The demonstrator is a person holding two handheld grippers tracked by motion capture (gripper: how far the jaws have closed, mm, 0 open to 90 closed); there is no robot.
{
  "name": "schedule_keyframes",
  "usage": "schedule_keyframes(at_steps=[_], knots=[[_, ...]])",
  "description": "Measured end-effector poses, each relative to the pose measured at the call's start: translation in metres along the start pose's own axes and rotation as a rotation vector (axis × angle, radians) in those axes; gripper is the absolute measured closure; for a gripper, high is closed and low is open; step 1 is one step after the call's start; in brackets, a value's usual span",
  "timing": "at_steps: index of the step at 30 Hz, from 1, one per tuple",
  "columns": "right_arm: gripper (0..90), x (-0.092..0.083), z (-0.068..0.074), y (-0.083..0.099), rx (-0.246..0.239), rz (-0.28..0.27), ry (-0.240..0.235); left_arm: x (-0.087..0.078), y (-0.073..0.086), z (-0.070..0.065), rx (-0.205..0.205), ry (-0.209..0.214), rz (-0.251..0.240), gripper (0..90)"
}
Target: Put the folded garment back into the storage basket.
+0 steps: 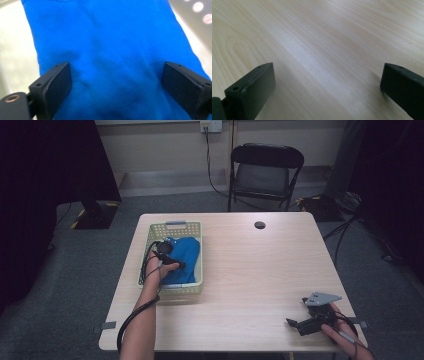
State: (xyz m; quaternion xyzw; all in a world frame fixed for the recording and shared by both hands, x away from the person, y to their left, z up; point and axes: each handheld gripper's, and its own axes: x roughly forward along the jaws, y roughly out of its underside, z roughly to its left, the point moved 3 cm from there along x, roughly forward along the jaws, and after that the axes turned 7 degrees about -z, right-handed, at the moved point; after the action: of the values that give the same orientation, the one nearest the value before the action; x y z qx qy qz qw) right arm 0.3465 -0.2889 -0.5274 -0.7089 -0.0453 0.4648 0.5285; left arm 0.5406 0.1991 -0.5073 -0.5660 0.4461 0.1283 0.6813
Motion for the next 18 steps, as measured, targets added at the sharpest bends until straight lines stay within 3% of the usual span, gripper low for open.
schedule_keyframes(at_steps=[5, 18], knots=[[0.0, 0.0000, 0.0000, 0.0000, 0.000, 0.000, 0.000, 0.0022, 0.0014, 0.0023, 0.004, 0.001, -0.013, 1.1], [0.0, 0.0000, -0.0001, 0.0000, -0.001, 0.000, 0.000, 0.0016, 0.0008, 0.0032, 0.012, 0.018, -0.005, 0.0]])
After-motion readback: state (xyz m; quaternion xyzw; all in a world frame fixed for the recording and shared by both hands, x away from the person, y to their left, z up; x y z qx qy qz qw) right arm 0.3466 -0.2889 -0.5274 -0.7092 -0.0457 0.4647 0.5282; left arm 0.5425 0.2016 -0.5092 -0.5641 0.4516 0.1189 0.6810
